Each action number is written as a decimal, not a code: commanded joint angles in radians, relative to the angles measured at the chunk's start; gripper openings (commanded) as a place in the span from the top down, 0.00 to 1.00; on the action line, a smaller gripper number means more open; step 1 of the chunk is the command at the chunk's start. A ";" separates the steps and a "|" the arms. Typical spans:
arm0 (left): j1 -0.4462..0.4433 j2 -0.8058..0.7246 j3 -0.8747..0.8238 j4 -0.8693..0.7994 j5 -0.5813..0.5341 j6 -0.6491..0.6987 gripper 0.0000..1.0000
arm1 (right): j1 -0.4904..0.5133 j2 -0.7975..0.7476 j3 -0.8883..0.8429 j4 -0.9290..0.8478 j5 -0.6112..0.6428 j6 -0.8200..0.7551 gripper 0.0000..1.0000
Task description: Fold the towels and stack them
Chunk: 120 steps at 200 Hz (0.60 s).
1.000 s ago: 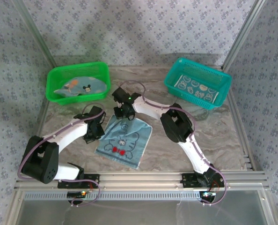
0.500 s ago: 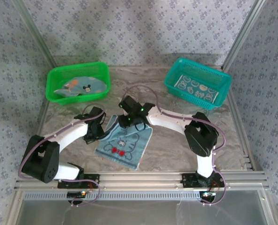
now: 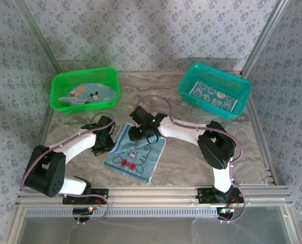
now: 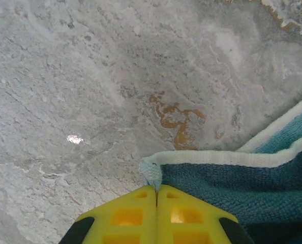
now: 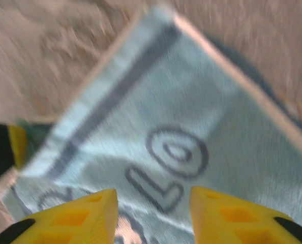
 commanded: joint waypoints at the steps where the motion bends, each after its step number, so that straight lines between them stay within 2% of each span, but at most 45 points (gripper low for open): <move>1: -0.009 0.007 -0.012 0.014 0.014 0.012 1.00 | -0.024 0.080 0.128 -0.035 0.029 0.005 0.55; 69: -0.010 0.009 0.000 0.009 0.018 0.021 1.00 | -0.082 0.358 0.477 -0.139 0.003 -0.059 0.54; 120: -0.010 0.005 0.005 0.005 0.019 0.018 1.00 | -0.093 0.432 0.543 -0.151 -0.029 -0.066 0.56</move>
